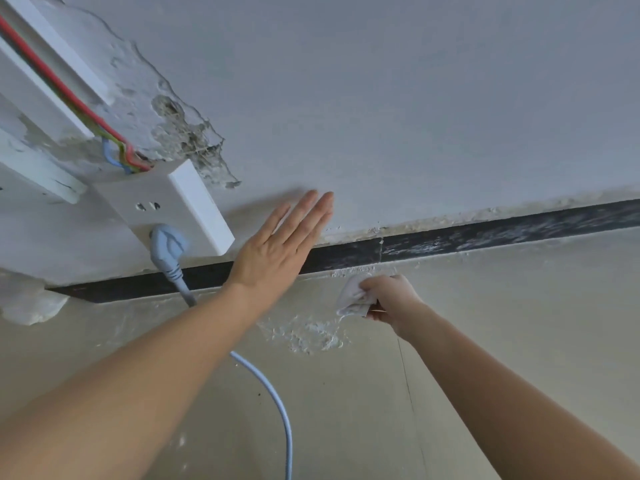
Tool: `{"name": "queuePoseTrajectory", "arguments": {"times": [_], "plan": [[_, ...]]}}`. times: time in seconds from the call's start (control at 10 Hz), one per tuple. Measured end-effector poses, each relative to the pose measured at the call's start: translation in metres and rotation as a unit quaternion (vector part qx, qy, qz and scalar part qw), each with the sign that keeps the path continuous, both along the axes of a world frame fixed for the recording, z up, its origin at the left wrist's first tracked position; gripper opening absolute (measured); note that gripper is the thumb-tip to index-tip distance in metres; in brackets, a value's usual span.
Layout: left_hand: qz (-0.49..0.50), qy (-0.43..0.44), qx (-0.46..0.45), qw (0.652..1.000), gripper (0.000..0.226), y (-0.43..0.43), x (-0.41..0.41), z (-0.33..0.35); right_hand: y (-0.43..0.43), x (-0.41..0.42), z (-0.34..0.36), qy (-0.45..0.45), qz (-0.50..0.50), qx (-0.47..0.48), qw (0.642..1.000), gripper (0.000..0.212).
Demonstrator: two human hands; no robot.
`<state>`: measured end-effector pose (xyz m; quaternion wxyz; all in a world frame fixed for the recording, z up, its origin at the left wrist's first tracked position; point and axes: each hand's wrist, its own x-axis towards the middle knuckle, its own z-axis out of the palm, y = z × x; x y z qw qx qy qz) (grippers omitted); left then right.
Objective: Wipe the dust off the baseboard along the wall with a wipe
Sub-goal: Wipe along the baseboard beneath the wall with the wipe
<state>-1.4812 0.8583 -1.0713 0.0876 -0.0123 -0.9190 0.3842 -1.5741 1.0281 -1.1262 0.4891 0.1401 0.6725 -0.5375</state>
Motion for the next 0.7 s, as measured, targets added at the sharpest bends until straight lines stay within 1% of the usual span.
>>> {"name": "queuePoseTrajectory", "arguments": {"times": [0.1, 0.2, 0.3, 0.4, 0.5, 0.6, 0.7], "plan": [[0.013, 0.034, 0.004, 0.999, 0.061, -0.008, -0.007, -0.006, -0.020, 0.010, -0.018, -0.059, -0.042, -0.036, 0.997, 0.008], [0.005, 0.070, 0.047, 0.996, 0.062, -0.009, -0.011, -0.017, -0.048, 0.021, -0.038, -0.125, -0.096, -0.085, 0.984, 0.030], [-0.005, 0.077, 0.046, 0.996, 0.060, -0.009, -0.010, -0.021, -0.073, 0.031, -0.048, -0.179, -0.146, -0.131, 0.964, 0.042], [-0.019, 0.093, 0.064, 0.993, 0.058, -0.011, -0.009, -0.022, -0.085, 0.026, -0.049, -0.158, -0.174, -0.129, 0.963, 0.047], [-0.033, 0.101, 0.072, 0.992, 0.059, -0.012, -0.010, -0.022, -0.084, 0.010, -0.041, -0.119, -0.190, -0.126, 0.966, 0.046], [-0.032, 0.102, 0.080, 0.991, 0.062, -0.013, -0.010, -0.022, -0.069, -0.012, -0.044, -0.109, -0.221, -0.107, 0.963, 0.046], [-0.041, 0.103, 0.078, 0.991, 0.064, -0.015, -0.010, -0.022, -0.033, -0.031, -0.036, -0.119, -0.298, -0.096, 0.942, 0.039]]}}
